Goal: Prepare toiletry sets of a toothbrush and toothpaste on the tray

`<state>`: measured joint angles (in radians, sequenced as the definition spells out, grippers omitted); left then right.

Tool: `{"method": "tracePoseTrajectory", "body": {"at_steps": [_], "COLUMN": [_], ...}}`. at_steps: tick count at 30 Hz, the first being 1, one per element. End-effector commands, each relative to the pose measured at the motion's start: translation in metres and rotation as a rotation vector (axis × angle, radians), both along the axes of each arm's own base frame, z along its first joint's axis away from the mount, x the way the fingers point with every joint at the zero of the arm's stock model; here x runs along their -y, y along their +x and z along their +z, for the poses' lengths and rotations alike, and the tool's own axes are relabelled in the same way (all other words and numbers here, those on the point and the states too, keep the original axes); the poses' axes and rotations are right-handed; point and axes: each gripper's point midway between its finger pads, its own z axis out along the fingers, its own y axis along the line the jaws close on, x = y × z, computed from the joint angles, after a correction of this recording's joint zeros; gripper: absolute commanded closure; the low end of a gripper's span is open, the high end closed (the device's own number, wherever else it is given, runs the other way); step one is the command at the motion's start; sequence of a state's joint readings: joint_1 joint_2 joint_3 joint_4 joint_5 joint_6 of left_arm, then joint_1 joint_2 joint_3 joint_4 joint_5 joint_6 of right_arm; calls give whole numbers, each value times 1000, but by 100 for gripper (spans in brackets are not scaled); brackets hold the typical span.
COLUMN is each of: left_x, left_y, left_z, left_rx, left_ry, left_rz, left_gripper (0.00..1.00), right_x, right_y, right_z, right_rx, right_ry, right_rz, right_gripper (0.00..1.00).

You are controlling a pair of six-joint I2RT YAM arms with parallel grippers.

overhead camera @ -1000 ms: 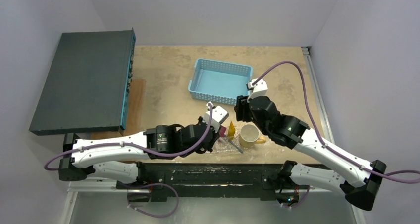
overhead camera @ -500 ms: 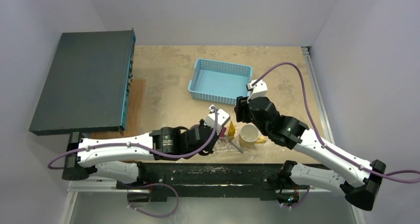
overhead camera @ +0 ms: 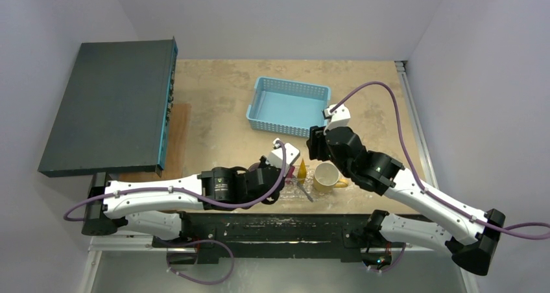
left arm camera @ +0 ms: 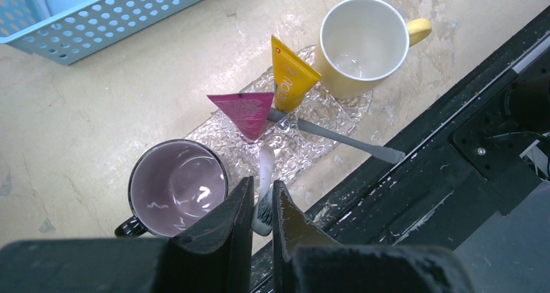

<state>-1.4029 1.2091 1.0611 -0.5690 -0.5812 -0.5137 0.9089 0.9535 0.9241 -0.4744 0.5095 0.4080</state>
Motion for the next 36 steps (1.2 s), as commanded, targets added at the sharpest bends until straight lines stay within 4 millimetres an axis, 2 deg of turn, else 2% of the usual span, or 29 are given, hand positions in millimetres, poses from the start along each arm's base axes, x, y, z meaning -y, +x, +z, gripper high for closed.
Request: {"method": "tracePoseTrajectory", "body": {"at_steps": [1,8,19,24,36], "left_x": [-13,-8,19,19,18], "left_y": [8,6,-2,1,6], "left_z": [13,13,-6,-14,-12], "left_rx": [53,45,-10,-1,55], "left_ry": [-4,-20,-49,-52,-91], "left_rz": [46,27,-23,3,45], "left_gripper": [100,100,100,100,100], "right_x": [1,1,1,1,2], "right_y": [2,3,3,2,1], "right_z": [3,3,1,-2,-8], "right_rx": [15,16,11,6,-4], "right_ry": [22,21,19,19,21], "right_rz": [-22,-22,-22,-26,-29], "right_gripper": [42,41,41,41,41]}}
